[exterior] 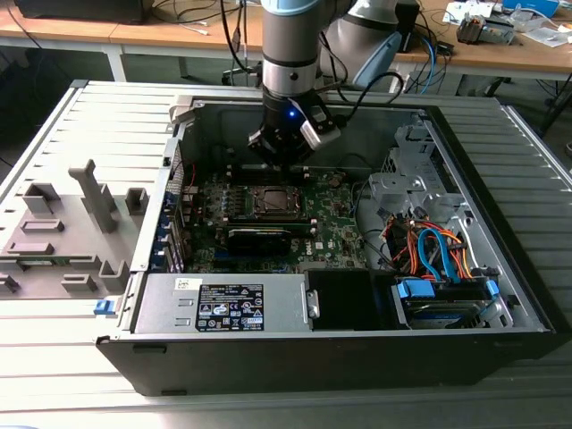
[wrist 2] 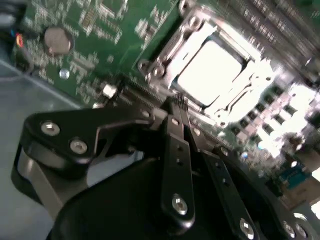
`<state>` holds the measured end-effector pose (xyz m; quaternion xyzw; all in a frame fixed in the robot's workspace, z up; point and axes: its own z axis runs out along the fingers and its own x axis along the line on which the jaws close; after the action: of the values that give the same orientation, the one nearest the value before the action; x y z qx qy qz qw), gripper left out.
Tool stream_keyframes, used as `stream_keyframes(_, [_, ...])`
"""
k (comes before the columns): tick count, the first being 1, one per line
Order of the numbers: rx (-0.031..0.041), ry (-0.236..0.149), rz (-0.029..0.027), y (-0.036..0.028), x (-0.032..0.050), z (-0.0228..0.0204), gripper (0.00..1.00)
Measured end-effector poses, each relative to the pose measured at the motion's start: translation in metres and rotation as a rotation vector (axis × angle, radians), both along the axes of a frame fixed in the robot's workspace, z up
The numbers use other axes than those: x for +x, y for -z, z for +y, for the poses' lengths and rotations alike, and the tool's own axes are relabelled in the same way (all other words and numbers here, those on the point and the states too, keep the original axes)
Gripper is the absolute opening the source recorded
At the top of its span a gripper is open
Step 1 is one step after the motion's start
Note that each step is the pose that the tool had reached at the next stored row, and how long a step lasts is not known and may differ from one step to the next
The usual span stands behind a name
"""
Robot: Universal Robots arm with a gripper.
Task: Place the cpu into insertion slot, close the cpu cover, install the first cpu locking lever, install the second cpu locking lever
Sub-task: 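Install the first cpu locking lever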
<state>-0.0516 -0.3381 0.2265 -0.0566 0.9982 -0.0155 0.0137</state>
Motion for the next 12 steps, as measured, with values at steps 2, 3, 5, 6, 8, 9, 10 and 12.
stream_keyframes(2, [0.0000,0.000,0.0009,0.0002,0.0002,-0.0079,0.11])
stream_keyframes(3, [0.0000,0.000,0.0015,0.0003,0.0002,-0.0129,0.11])
stream_keyframes(5, [0.0000,0.001,0.0020,0.0005,0.0002,-0.0192,0.11])
stream_keyframes(6, [0.0002,0.002,0.0023,0.0007,0.0003,-0.0245,0.11])
stream_keyframes(8, [0.0001,0.007,0.0043,0.0008,0.0024,-0.0306,0.11])
stream_keyframes(9, [-0.0001,0.007,0.0047,-0.0008,0.0040,-0.0308,0.11])
stream_keyframes(10, [0.0001,0.007,0.0046,-0.0081,0.0041,-0.0308,0.11])
stream_keyframes(12, [0.0000,0.007,0.0047,-0.0162,0.0042,-0.0308,0.11])
